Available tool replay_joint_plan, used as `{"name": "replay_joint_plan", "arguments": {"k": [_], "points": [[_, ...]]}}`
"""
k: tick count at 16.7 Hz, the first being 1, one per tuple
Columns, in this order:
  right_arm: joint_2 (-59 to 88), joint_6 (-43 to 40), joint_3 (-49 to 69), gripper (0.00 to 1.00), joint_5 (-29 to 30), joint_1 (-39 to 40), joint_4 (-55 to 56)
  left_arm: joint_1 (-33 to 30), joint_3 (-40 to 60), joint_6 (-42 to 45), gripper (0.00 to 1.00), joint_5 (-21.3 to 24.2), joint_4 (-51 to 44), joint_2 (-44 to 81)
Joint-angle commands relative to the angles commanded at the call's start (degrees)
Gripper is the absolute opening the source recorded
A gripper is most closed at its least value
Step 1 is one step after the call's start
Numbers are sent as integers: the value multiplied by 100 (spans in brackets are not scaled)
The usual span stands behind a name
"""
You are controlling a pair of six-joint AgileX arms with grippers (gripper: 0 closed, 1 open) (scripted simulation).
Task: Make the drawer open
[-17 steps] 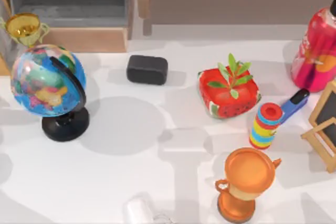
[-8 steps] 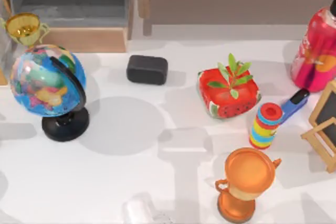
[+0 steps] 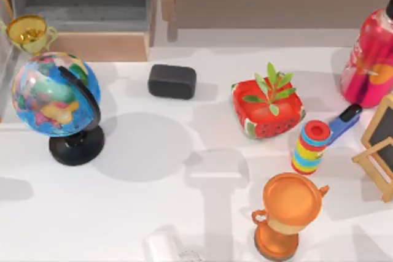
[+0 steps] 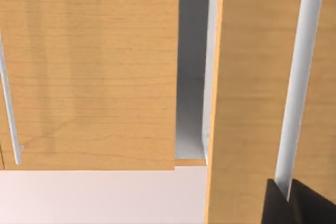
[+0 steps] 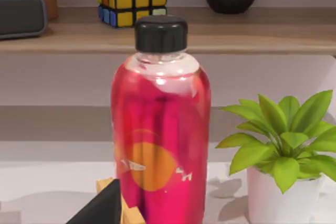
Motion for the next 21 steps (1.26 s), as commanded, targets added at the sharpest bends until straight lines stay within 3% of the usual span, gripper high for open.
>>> {"name": "replay_joint_plan", "arguments": {"k": [2,15,21], "points": [[0,0,0,100,0,0,0,0,0,0,0,0,0,0],[0,0,0,100,0,0,0,0,0,0,98,0,0,0],[0,0,0,100,0,0,0,0,0,0,100,0,0,0]]}}
